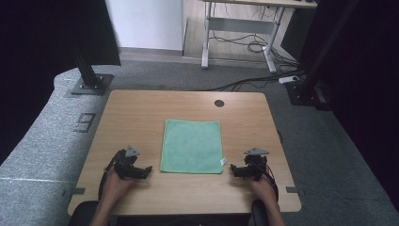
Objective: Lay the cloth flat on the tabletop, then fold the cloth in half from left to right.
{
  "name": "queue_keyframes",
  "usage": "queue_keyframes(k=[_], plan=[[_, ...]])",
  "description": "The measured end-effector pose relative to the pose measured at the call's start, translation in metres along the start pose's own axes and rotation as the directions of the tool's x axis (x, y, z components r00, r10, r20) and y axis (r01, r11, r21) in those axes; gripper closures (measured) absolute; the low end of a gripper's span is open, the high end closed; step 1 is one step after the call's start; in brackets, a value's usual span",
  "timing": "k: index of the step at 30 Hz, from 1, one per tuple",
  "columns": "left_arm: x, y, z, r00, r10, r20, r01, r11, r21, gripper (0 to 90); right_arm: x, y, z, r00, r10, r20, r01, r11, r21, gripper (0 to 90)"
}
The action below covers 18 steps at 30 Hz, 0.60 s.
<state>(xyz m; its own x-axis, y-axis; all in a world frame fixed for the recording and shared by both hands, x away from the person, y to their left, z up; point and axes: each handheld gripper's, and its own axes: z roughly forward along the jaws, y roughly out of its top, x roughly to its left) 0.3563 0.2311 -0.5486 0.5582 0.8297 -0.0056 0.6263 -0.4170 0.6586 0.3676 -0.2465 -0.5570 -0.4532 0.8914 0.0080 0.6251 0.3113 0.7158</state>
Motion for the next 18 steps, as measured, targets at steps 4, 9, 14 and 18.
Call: queue_keyframes(k=[4,9,14,18], plan=[[0.0,0.0011,0.0011,1.0,-0.005,-0.005,0.005,1.0,-0.001,0.0,-0.0001,-0.0001,-0.0001,1.0,0.0,0.0,0.0,1.0,0.0,0.0],[-0.0002,0.0024,0.002,0.9999,-0.011,-0.009,0.011,0.9999,0.0,0.0,-0.0001,0.0,0.0,1.0,0.0,-0.001,0.0,1.0,0.0,0.0],[-0.0002,0.0025,0.0022,0.9999,-0.011,-0.008,0.011,0.9999,-0.001,0.0,-0.0014,0.0,-0.0005,0.9998,-0.012,-0.013,0.012,1.0,0.004,0.0],[-0.0004,0.0029,0.0025,0.9999,-0.009,-0.008,0.009,1.0,0.0,0.0,-0.0015,0.0007,-0.0011,0.9997,-0.016,-0.016,0.017,1.0,0.016,0.0]])
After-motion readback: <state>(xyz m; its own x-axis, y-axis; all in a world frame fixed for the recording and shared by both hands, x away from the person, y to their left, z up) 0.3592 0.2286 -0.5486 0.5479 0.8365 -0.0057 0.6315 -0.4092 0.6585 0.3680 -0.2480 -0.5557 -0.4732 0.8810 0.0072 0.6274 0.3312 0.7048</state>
